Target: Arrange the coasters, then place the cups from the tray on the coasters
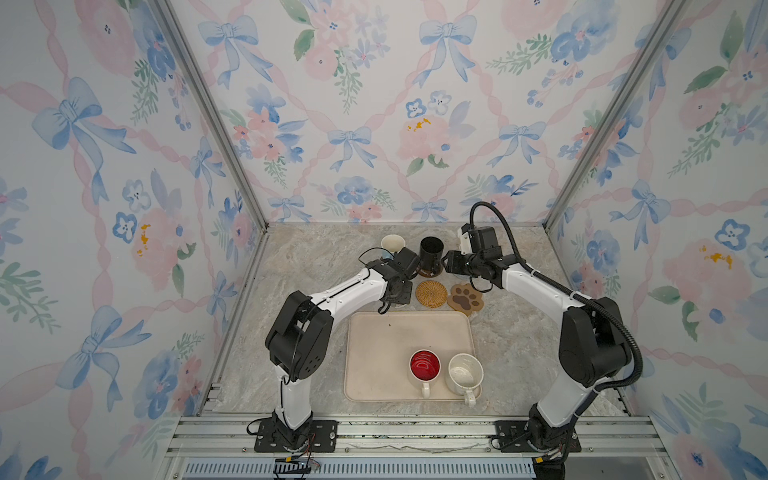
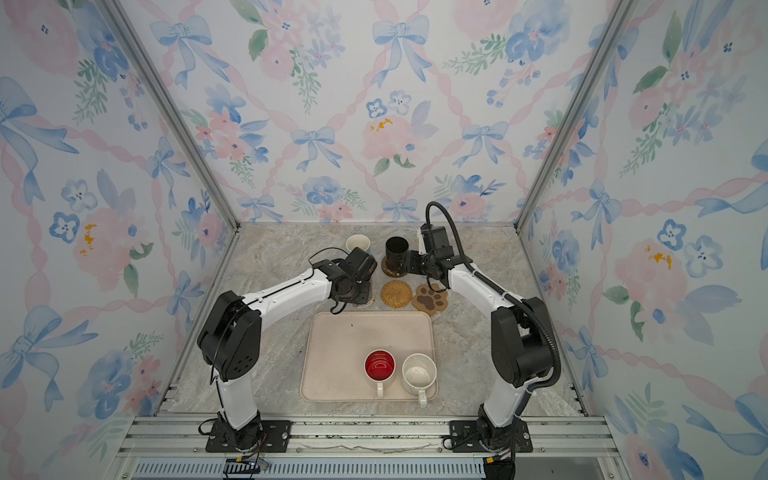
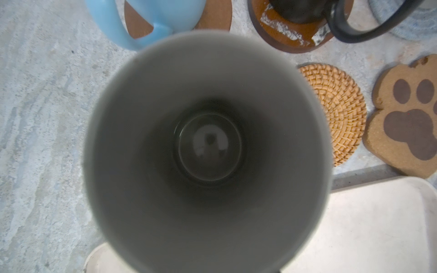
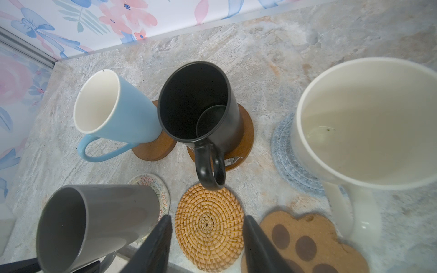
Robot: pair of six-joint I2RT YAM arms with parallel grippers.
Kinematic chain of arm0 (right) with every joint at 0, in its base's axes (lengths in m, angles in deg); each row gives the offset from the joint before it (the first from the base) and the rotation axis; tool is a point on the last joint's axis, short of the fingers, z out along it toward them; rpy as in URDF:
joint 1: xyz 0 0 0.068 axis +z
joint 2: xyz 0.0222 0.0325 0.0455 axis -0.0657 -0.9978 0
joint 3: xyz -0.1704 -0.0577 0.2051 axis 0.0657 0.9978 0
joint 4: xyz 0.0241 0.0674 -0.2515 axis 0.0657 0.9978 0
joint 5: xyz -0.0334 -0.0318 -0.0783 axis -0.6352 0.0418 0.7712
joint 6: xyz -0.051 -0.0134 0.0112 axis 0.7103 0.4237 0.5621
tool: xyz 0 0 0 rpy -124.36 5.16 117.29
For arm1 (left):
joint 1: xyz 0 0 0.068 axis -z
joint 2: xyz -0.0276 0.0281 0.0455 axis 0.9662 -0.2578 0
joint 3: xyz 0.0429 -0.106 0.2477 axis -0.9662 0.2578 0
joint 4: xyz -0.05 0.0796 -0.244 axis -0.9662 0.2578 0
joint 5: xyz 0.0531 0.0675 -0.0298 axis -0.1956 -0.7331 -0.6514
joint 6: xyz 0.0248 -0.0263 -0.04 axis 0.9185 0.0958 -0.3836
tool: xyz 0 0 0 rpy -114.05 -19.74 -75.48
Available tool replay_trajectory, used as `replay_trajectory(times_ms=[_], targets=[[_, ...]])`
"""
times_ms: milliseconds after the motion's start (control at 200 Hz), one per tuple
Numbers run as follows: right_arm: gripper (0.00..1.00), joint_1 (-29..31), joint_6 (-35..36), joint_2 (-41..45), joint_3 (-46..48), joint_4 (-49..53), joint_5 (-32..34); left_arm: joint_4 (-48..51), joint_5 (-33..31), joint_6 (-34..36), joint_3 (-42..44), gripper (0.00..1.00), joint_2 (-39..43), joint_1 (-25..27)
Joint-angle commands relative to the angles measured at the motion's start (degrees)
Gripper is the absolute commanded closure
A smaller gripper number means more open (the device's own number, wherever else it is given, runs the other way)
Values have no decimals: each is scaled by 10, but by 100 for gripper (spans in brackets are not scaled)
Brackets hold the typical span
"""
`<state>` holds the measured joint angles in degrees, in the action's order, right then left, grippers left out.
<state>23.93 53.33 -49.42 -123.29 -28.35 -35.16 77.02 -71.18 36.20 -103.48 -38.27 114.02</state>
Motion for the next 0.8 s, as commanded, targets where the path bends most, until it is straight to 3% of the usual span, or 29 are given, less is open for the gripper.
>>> replay_trajectory(times_ms=[0,540,705,795], targets=[[48,-8,-8,18,5,9,-6,-7,-12,4,-11,66,33,-4],[45,48,30,166,29,90,125,-17,-50,12,26,62,145,-4],[41,94,55,244,56,141,192,-67,-67,14,76,63,195,-4],[39,124,65,288,75,176,239,-140,-67,20,131,63,243,-3]])
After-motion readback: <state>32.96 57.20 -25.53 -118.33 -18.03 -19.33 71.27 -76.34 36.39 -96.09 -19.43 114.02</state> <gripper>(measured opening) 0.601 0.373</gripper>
